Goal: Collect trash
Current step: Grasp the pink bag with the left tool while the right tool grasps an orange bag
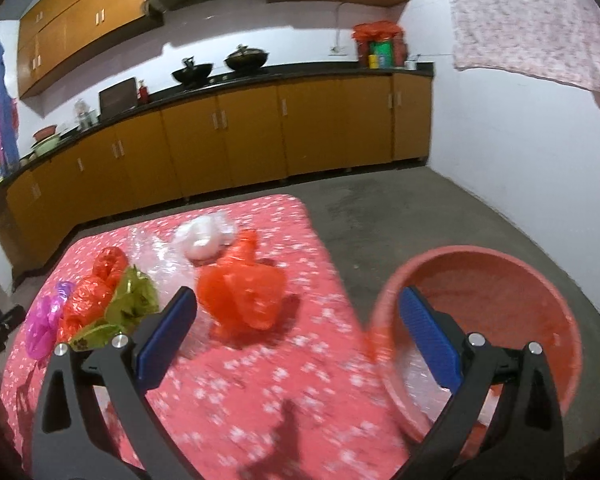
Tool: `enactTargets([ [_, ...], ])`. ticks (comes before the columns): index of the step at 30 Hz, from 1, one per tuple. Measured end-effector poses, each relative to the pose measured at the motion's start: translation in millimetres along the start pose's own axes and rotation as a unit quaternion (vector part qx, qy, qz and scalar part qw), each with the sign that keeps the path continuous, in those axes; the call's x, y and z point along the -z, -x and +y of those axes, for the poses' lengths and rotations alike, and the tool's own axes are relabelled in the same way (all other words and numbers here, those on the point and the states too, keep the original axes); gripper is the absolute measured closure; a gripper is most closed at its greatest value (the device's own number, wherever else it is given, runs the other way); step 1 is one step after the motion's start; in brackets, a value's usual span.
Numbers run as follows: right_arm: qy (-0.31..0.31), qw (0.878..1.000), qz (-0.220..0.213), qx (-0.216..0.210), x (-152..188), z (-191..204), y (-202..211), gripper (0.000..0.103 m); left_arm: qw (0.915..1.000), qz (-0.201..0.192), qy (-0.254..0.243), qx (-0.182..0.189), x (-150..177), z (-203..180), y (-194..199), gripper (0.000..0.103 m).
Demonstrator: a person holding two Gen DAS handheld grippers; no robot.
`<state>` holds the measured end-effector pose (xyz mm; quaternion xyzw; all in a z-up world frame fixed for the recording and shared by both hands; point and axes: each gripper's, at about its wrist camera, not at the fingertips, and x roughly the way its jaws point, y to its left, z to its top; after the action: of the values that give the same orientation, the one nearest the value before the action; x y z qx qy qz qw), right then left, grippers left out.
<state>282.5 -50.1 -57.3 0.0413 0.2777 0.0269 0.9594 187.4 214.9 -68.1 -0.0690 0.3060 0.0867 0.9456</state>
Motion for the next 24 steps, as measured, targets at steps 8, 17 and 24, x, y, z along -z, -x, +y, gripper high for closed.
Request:
enactTargets([
  [8, 0.012, 0.999, 0.045, -0.005, -11.0, 23.7, -69.4, 0.012, 0.9997, 0.021, 0.002, -0.011, -4.8, 0.7, -30.0, 0.012],
  [17, 0.05, 0.992, 0.114, -0.01, -0.6, 36.0, -114.0, 0.026, 0.9981, 0.059, -0.007, -0.014, -3.5, -2.7, -53.4, 0.021],
  [24, 0.047, 0.989, 0.132, -0.035, 0.4, 36.5, -120.2, 0.042, 0.9962, 0.084, 0.018, -0.008, -3.4, 2.1, -63.3, 0.032],
])
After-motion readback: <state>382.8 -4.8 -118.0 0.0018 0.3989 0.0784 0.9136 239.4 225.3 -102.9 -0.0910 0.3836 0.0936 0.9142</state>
